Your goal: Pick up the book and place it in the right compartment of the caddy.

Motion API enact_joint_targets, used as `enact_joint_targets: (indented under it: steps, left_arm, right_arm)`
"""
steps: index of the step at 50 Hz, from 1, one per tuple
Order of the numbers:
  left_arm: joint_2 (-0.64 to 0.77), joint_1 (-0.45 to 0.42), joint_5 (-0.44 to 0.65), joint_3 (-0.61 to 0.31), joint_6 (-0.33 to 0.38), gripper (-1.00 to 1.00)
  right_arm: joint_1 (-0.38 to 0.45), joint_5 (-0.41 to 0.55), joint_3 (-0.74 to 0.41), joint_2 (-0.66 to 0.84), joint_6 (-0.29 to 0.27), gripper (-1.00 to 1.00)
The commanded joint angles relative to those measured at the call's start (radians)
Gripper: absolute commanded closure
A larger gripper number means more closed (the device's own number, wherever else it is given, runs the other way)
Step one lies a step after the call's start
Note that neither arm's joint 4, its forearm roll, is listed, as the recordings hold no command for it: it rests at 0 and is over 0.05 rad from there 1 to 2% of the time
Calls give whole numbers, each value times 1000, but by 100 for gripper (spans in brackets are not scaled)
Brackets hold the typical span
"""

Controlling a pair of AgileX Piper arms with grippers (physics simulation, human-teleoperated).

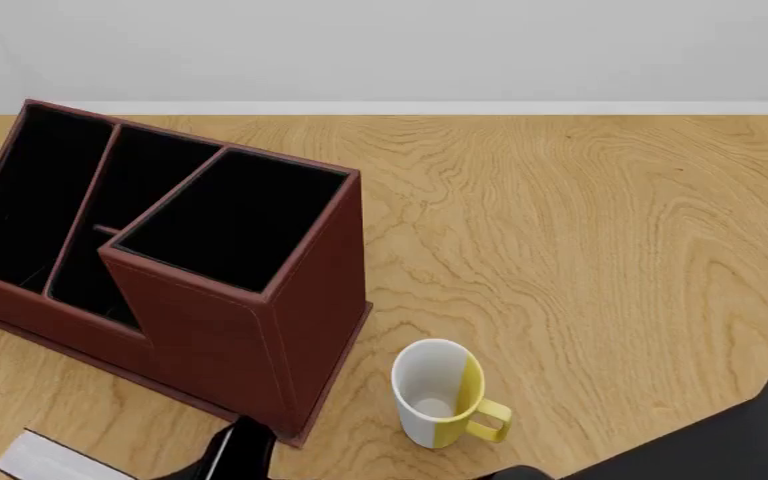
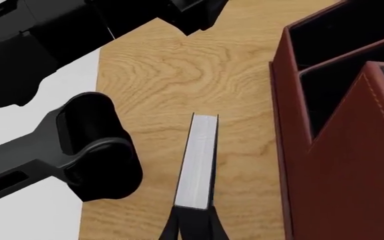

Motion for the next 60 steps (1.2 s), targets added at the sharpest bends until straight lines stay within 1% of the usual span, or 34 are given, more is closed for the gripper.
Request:
enact_joint_targets:
  steps: [1, 20, 22, 23, 29, 40, 43, 45, 49, 51, 54, 60]
  left_arm:
    - [0, -1, 4, -6, 0, -100]
    - [0, -5, 9, -20, 3, -100]
    - [0, -6, 8, -18, 4, -100]
    - [0, -6, 7, -17, 4, -100]
    - [0, -6, 7, -17, 2, -100]
    - [0, -5, 18, -34, 2, -100]
    - [0, -7, 19, -37, 4, -100]
    - [0, -9, 23, -43, 5, -100]
    - [0, -13, 28, -49, 9, -100]
    - [0, -17, 31, -53, 10, -100]
    - [0, -20, 37, -61, 12, -100]
    - [0, -24, 43, -69, 15, -100]
  right_arm:
    - [17, 10, 23, -57, 22, 100]
    - [13, 24, 112, -227, 4, 100]
    - [0, 23, 127, -246, -13, 100]
    - [0, 24, 131, -251, -4, 100]
    - [-4, 29, 157, -281, -6, 100]
    - [4, 69, 219, -375, -7, 100]
    - [20, 81, 223, -394, 9, 100]
    - [19, 94, 229, -417, -1, 100]
    - [26, 121, 237, -461, 4, 100]
    - [27, 135, 242, -485, -6, 100]
    - [28, 149, 246, -508, -2, 100]
    - [25, 199, 257, -581, -11, 100]
